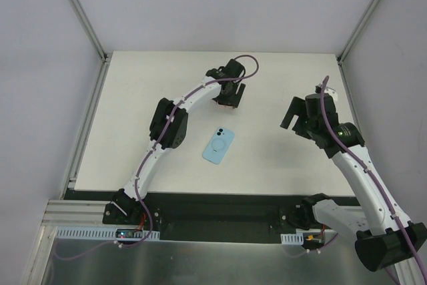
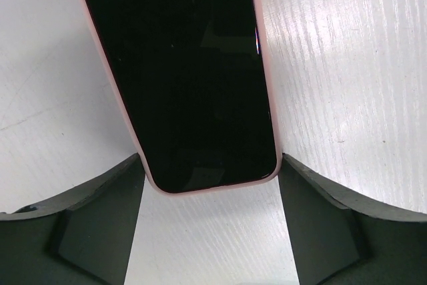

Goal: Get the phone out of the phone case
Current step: Pick up the phone at the center of the board.

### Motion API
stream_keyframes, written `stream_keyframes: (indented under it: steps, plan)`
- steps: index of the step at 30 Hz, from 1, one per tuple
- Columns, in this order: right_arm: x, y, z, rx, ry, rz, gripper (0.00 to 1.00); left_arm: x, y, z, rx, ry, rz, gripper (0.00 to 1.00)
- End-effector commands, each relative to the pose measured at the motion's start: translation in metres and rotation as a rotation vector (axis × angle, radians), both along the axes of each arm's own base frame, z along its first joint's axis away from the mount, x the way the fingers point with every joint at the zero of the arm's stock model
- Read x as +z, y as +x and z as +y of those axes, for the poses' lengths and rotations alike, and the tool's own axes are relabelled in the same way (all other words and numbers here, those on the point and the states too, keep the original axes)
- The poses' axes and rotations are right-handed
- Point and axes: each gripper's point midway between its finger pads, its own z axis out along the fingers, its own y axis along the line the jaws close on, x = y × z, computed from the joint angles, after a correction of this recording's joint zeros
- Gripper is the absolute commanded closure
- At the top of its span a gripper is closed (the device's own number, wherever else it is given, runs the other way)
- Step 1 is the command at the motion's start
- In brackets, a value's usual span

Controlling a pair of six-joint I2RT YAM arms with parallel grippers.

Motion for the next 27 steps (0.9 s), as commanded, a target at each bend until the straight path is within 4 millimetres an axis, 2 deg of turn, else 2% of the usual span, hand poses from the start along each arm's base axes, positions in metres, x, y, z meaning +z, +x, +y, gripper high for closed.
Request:
stream_keyframes:
  steps: [1, 5, 8, 10, 11, 13, 14, 15, 17, 19, 20, 21, 22, 23, 24, 25, 26, 27]
  plan:
    - [0.009, -0.002, 0.001, -0.005, 0.026, -0.044, 0.04, 0.002, -0.015, -0.001, -0.042, 0.011, 0.052, 0.31]
    - [0.011, -0.005, 0.0, -0.012, 0.03, -0.052, 0.04, 0.01, -0.022, -0.001, -0.04, 0.003, 0.055, 0.41]
    - [0.01, -0.007, 0.0, -0.014, 0.035, -0.053, 0.04, 0.015, -0.034, -0.001, -0.026, -0.003, 0.072, 0.43]
    - [0.012, -0.007, 0.0, -0.017, 0.043, -0.06, 0.04, 0.018, -0.049, -0.006, -0.048, -0.007, 0.085, 0.45]
    - [0.013, -0.008, 0.0, -0.016, 0.045, -0.062, 0.04, 0.014, -0.06, -0.007, -0.056, -0.005, 0.11, 0.46]
    - [0.013, -0.01, 0.0, -0.013, 0.048, -0.061, 0.04, 0.022, -0.071, -0.014, -0.079, -0.021, 0.113, 0.48]
    - [0.014, -0.01, 0.0, -0.014, 0.049, -0.061, 0.04, 0.017, -0.087, -0.018, -0.097, -0.01, 0.134, 0.48]
    - [0.014, -0.011, 0.0, -0.016, 0.05, -0.059, 0.04, 0.025, -0.093, -0.023, -0.106, -0.031, 0.135, 0.48]
    - [0.006, -0.015, 0.0, -0.027, 0.057, -0.029, 0.04, 0.022, -0.113, -0.03, -0.124, -0.059, 0.173, 0.5]
    - [-0.003, -0.018, -0.002, -0.089, 0.088, -0.004, 0.04, 0.034, -0.129, -0.039, -0.151, -0.118, 0.198, 0.5]
    - [-0.007, -0.019, -0.001, -0.104, 0.111, 0.003, 0.04, 0.028, -0.139, -0.039, -0.149, -0.128, 0.223, 0.51]
    - [-0.021, -0.023, -0.003, -0.122, 0.134, 0.02, 0.04, 0.038, -0.145, -0.042, -0.16, -0.158, 0.221, 0.52]
    - [-0.023, -0.015, 0.001, -0.126, 0.186, -0.015, 0.04, 0.041, -0.153, -0.044, -0.168, -0.187, 0.243, 0.53]
    - [-0.027, -0.016, 0.015, -0.099, 0.283, -0.002, 0.04, 0.036, -0.163, -0.042, -0.16, -0.196, 0.274, 0.54]
    - [-0.049, -0.017, 0.013, -0.131, 0.333, 0.035, 0.04, 0.048, -0.163, -0.046, -0.168, -0.238, 0.255, 0.56]
    - [-0.047, -0.007, 0.021, -0.111, 0.405, 0.007, 0.04, 0.052, -0.171, -0.049, -0.181, -0.271, 0.276, 0.57]
    - [-0.051, -0.008, 0.033, -0.094, 0.492, 0.037, 0.04, 0.049, -0.178, -0.047, -0.171, -0.285, 0.298, 0.57]
    - [-0.059, -0.005, 0.036, -0.102, 0.519, 0.06, 0.04, 0.059, -0.179, -0.051, -0.181, -0.323, 0.287, 0.58]
